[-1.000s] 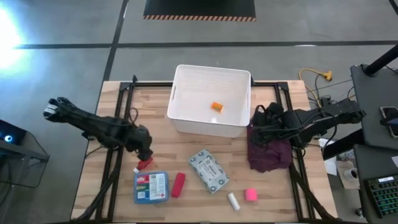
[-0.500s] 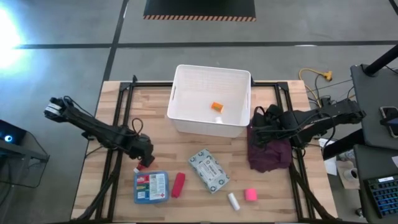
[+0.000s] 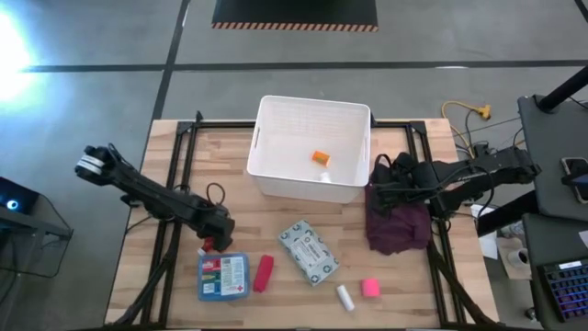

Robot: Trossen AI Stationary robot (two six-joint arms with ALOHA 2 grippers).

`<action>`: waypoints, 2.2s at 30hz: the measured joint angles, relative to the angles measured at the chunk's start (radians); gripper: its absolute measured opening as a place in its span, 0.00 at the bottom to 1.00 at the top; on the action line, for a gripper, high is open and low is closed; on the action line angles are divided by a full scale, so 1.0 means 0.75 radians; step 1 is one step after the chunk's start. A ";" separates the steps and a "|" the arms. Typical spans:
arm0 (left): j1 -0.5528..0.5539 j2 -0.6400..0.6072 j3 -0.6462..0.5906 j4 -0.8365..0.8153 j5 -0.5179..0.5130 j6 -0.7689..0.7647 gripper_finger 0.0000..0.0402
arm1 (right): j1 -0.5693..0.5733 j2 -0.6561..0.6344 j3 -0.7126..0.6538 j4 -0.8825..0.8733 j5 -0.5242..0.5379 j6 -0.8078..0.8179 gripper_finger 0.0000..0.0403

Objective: Pick & place medical supplies in basket/bin
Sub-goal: Put the red pill bottle into the white container, then put the red bandage into the white container

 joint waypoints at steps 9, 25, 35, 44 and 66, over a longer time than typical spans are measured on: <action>0.000 0.065 0.017 0.026 -0.011 0.041 0.68 | -0.003 0.000 -0.001 0.001 -0.007 -0.003 0.87; 0.010 0.033 0.271 -0.227 -0.169 0.146 0.37 | -0.010 0.000 -0.001 0.026 0.000 -0.042 0.87; 0.131 0.033 1.110 -0.721 -0.814 0.514 0.36 | -0.019 0.000 -0.001 0.050 0.057 -0.108 0.87; 0.757 0.164 1.530 -0.116 -0.684 1.431 0.36 | -0.018 0.000 -0.001 0.080 0.062 -0.123 0.87; 1.005 0.525 1.718 -0.326 -0.315 1.613 0.70 | -0.026 0.000 -0.001 0.103 0.101 -0.252 0.87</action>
